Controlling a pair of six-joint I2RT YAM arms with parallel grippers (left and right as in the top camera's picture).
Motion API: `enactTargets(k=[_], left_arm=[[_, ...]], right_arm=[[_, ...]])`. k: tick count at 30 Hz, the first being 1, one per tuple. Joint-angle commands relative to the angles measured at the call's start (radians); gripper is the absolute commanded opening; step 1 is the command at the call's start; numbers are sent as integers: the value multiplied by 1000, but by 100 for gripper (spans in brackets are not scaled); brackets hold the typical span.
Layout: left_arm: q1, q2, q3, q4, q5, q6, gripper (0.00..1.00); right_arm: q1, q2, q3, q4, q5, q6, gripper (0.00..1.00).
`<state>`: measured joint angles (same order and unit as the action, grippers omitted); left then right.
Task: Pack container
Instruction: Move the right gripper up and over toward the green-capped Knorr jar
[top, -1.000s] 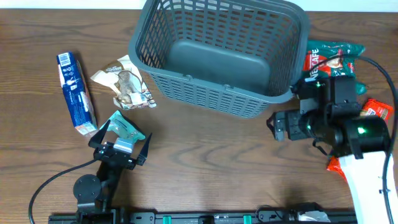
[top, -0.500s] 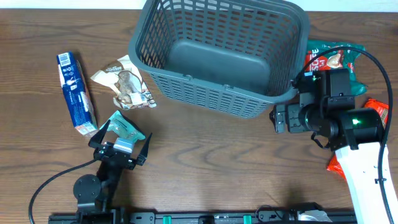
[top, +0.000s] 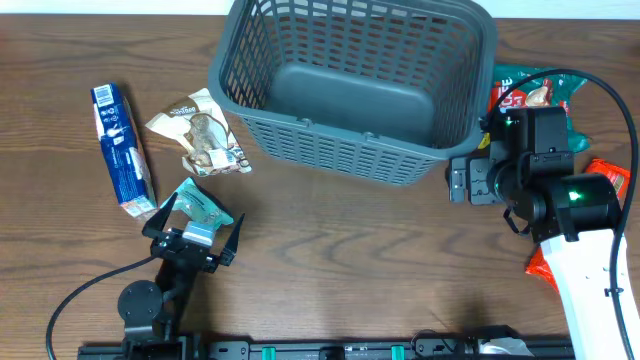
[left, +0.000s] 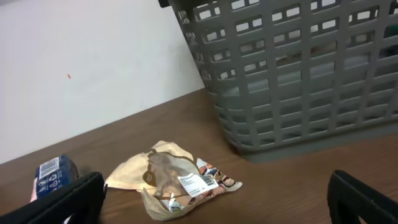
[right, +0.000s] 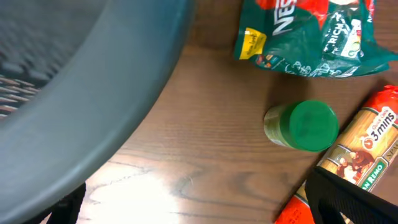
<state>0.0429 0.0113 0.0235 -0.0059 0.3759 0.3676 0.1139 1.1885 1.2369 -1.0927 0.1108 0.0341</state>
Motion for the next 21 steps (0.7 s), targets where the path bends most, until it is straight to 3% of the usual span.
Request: enactTargets(k=[1, 21], left_arm=[[-3, -1, -19, -34, 21, 9, 99], [-3, -1, -19, -34, 21, 9, 99]], right_arm=[[9, 0, 27, 32, 44, 25, 99], [-56, 4, 28, 76, 101, -6, 99]])
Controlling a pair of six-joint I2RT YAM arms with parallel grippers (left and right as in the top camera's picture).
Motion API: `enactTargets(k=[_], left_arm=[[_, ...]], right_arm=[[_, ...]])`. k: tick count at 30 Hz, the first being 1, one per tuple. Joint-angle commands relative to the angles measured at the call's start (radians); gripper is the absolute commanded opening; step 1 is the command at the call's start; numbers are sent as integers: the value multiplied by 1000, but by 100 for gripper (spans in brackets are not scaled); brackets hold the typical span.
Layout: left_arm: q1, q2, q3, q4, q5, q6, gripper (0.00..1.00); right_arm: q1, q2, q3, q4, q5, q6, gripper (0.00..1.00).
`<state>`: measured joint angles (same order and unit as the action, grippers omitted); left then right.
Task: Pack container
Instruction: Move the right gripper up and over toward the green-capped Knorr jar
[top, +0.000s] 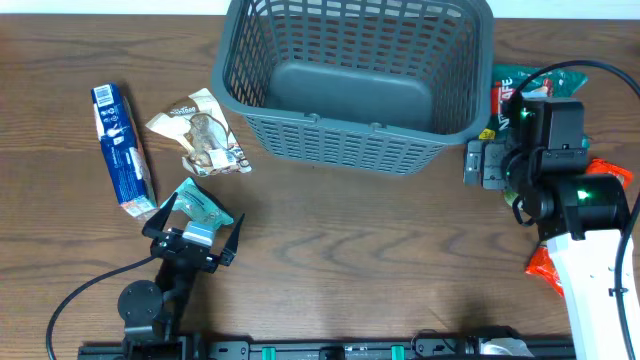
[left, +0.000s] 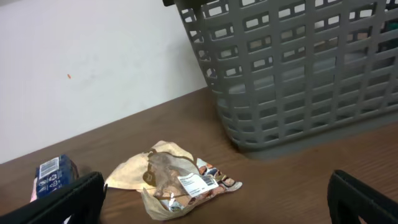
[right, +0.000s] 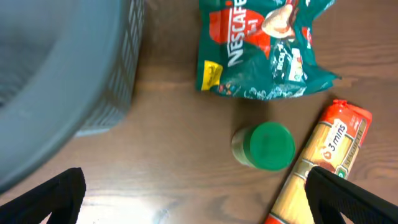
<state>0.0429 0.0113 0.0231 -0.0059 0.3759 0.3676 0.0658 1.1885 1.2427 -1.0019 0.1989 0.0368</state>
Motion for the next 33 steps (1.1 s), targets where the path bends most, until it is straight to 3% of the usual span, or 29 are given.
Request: enactTargets(k=[1, 6, 12, 25, 33], left_arm=[[-3, -1, -18, -34, 21, 9, 99], [-3, -1, -18, -34, 21, 9, 99], [-3, -1, -18, -34, 21, 9, 99], [-3, -1, -18, -34, 21, 9, 99], [-3, -1, -18, -34, 21, 9, 99]], right_arm=[[-8, 3, 23, -25, 22, -8, 99], [-15, -8, 24, -52, 87, 22, 99], [-141, -33, 48, -76, 92, 153, 99], [-466, 28, 57, -111, -84, 140, 99], [-506, 270, 58, -153, -281, 11, 99]])
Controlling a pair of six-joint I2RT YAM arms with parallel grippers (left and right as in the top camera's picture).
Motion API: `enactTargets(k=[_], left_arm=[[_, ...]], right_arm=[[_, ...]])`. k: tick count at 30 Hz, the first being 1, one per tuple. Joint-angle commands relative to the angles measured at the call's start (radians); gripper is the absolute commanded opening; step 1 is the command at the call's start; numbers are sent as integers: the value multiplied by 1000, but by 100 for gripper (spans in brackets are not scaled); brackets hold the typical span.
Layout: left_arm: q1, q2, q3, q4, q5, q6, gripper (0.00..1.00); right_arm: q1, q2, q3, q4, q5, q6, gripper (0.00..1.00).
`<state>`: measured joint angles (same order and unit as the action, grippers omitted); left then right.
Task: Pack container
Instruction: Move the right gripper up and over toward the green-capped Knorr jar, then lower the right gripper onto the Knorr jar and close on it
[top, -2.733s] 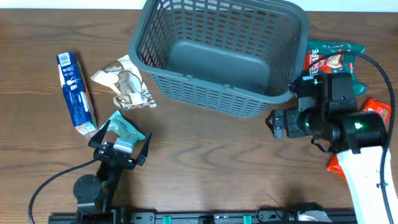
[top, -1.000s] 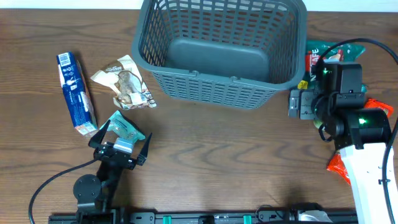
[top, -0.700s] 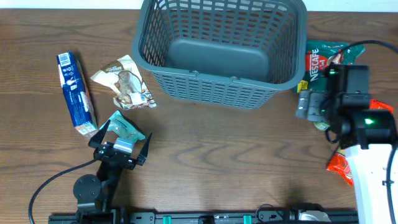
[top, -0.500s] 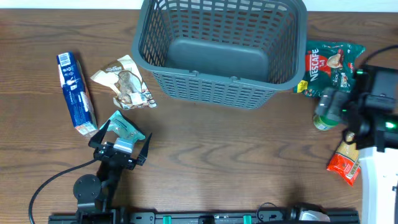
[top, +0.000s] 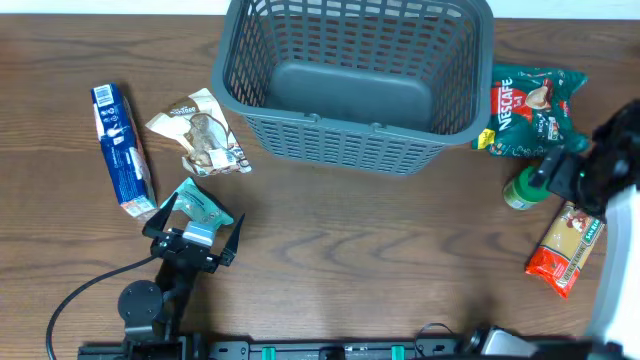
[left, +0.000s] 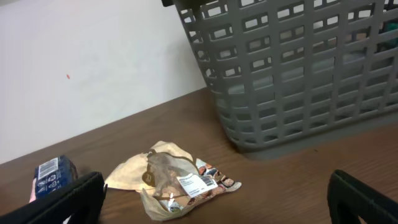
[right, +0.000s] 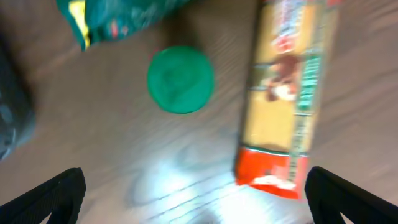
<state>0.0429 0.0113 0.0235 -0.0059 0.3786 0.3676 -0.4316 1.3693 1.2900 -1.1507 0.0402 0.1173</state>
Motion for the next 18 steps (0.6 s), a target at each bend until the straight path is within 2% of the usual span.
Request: enactTargets(k=[1, 8, 18], left_arm=[[-3, -1, -19, -34, 18, 9, 99], [-3, -1, -19, -34, 18, 9, 99], [-3, -1, -19, -34, 18, 9, 99]], right_arm=[[-8, 113, 11, -2, -135, -79, 99], [-8, 260, 56, -2, -154, -115, 99], [-37, 347, 164, -7, -154, -116, 99]])
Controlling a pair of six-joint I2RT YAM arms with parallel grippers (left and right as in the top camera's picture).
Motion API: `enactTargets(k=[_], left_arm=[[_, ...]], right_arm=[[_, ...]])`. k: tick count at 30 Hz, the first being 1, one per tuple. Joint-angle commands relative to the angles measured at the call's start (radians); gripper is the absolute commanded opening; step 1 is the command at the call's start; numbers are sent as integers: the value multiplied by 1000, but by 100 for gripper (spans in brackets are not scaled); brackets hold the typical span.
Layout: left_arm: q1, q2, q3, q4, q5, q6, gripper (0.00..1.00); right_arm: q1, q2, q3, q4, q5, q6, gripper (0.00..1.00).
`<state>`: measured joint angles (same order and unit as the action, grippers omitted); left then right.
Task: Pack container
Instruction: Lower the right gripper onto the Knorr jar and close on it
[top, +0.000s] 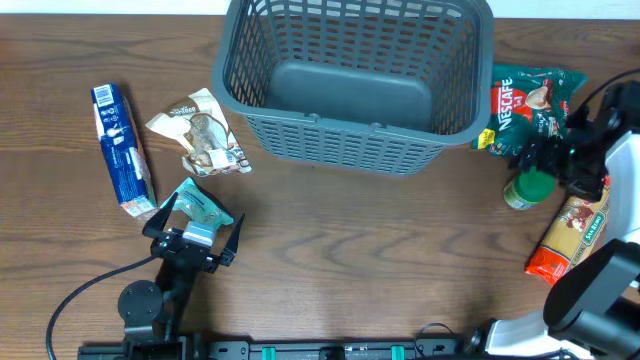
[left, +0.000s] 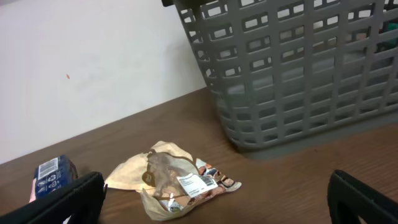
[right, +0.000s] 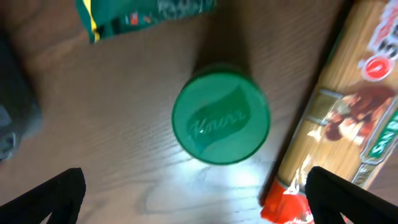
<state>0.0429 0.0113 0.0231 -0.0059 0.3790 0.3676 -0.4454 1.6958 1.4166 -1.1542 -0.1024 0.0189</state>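
Note:
The grey mesh basket (top: 350, 85) stands at the back middle with nothing in it. My right gripper (top: 540, 165) hangs open over a green-lidded jar (right: 221, 121), which stands upright between the Nescafe bag (top: 530, 105) and the spaghetti pack (top: 570, 235). In the right wrist view its fingers (right: 43, 199) flank the lid with wide gaps. My left gripper (top: 195, 235) rests open at the front left. A teal packet (top: 203, 207) lies just ahead of it, and a tan snack pouch (left: 171, 180) lies beyond that.
A blue carton (top: 122, 150) lies at the far left. The basket wall (left: 292, 81) rises beyond the tan pouch. The table's right edge runs close to the spaghetti pack (right: 348, 124). Brown tabletop (top: 370, 260) shows in front of the basket.
My right gripper has come in from the right edge and now sits over the green jar. The lid is larger and centred in the wrist view. The left arm has not moved.
At first the basket stood skewed with my right gripper against its right corner. Then the basket stood square and the gripper was beside it, above the Nescafe bag. It later hung open over the spaghetti pack, and now over the jar.

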Motion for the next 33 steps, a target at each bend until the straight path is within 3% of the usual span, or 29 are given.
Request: enactTargets(k=[1, 20, 33], left_arm=[[-3, -1, -18, -34, 18, 9, 99], [-3, -1, -18, -34, 18, 9, 99], [-3, -1, -18, -34, 18, 9, 99]], right_arm=[[-27, 25, 41, -6, -11, -19, 99], [-34, 58, 31, 26, 35, -61, 99], [-33, 58, -112, 150, 15, -57, 99]])
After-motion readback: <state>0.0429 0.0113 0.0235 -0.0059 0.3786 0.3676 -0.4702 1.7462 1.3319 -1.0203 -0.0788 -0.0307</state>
